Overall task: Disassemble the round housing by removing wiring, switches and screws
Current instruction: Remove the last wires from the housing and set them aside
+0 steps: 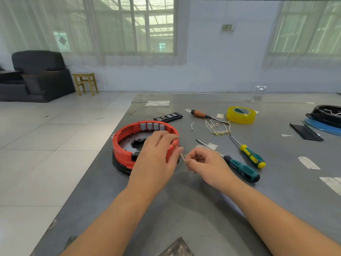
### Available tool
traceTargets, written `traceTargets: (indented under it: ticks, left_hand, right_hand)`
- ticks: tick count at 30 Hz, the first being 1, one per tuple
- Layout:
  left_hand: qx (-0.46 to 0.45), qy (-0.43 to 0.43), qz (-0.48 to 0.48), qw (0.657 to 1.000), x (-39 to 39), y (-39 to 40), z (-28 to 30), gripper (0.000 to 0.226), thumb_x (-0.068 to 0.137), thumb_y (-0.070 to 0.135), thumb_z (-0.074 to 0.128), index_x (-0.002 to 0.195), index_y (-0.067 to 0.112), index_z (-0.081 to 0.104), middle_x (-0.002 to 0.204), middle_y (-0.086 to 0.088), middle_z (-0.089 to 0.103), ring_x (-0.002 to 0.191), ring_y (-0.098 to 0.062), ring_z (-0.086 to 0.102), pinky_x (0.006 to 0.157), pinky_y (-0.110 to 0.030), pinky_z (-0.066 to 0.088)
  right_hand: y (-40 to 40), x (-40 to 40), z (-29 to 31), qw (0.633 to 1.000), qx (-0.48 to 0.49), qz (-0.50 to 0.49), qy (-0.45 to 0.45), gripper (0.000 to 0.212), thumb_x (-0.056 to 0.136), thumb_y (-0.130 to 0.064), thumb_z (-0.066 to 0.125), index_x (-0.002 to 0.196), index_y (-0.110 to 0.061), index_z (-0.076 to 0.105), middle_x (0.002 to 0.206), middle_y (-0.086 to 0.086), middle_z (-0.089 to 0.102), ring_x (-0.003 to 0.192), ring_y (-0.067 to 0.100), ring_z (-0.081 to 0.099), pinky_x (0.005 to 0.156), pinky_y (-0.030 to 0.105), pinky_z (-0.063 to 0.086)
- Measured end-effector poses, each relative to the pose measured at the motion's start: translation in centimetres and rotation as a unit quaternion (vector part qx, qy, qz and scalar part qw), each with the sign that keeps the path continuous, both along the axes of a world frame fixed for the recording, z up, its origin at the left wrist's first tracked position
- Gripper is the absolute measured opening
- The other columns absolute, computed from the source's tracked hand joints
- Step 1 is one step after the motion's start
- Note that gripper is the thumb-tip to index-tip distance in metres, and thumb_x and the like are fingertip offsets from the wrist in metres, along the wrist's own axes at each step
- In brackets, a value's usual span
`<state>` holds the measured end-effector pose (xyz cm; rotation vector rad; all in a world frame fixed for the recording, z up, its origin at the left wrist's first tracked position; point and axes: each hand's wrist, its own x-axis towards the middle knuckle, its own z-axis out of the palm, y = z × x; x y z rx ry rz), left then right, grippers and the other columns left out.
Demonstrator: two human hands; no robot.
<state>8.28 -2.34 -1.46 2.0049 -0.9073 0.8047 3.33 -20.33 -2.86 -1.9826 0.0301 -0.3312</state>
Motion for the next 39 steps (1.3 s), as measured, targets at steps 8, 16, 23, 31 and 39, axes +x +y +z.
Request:
traceTargets:
  ticks: [8, 16, 23, 31, 39]
  left_hand:
    - [0.318, 0.009, 0.239, 0.917, 2.9, -2.6, -0.5, 0.040, 0.104, 0.057, 0.036, 0.111, 0.027, 0.062, 0.107, 0.002, 0.071, 0.101, -0.026, 0.064, 0.079, -0.040, 0.040]
    - [0.255, -0.067, 0.233, 0.936, 3.8, -2.8, -2.5, 0.021, 0.090, 0.039, 0.067, 0.085, 0.020, 0.063, 0.072, -0.002, 0.063, 0.068, -0.029, 0.061, 0.065, -0.039, 0.034]
    - [0.233, -0.079, 0.241, 0.939, 4.0, -2.8, -3.2, 0.020, 0.094, 0.039, 0.056, 0.082, 0.023, 0.060, 0.071, 0.001, 0.061, 0.067, -0.027, 0.060, 0.066, -0.040, 0.031]
    - [0.204, -0.084, 0.241, 0.945, 4.1, -3.1, -3.4, 0.020, 0.094, 0.036, 0.052, 0.079, 0.024, 0.055, 0.068, 0.001, 0.056, 0.065, -0.026, 0.057, 0.067, -0.040, 0.028]
    - [0.214, -0.060, 0.233, 0.946, 4.0, -3.1, -3.3, 0.019, 0.093, 0.036, 0.058, 0.079, 0.023, 0.057, 0.069, 0.002, 0.058, 0.066, -0.026, 0.058, 0.068, -0.040, 0.032]
  right_hand:
    - [-4.6, 2.7, 1.5, 0.974, -0.061, -0.209, 0.063, 0.013, 0.083, -0.028, 0.069, 0.072, -0.022, 0.071, 0.069, -0.008, 0.073, 0.066, 0.013, 0.063, 0.066, 0.032, 0.052]
    - [-9.5, 14.1, 3.9, 0.939, -0.091, -0.291, 0.159, 0.008, 0.083, -0.014, 0.066, 0.080, -0.007, 0.066, 0.077, 0.009, 0.073, 0.063, 0.023, 0.058, 0.058, 0.030, 0.041]
    - [-10.6, 20.2, 1.9, 0.901, -0.137, -0.351, 0.216, 0.020, 0.085, -0.012, 0.054, 0.092, -0.004, 0.071, 0.063, 0.005, 0.074, 0.069, 0.021, 0.073, 0.080, 0.038, 0.062]
    - [-11.5, 22.1, 1.1, 0.897, -0.125, -0.356, 0.231, 0.022, 0.085, -0.016, 0.050, 0.087, -0.006, 0.069, 0.054, 0.004, 0.070, 0.058, 0.017, 0.072, 0.072, 0.034, 0.062]
    - [-9.3, 19.8, 2.4, 0.896, -0.264, -0.297, 0.197, 0.015, 0.083, -0.023, 0.056, 0.089, -0.014, 0.066, 0.088, 0.006, 0.070, 0.084, 0.027, 0.066, 0.062, 0.027, 0.045]
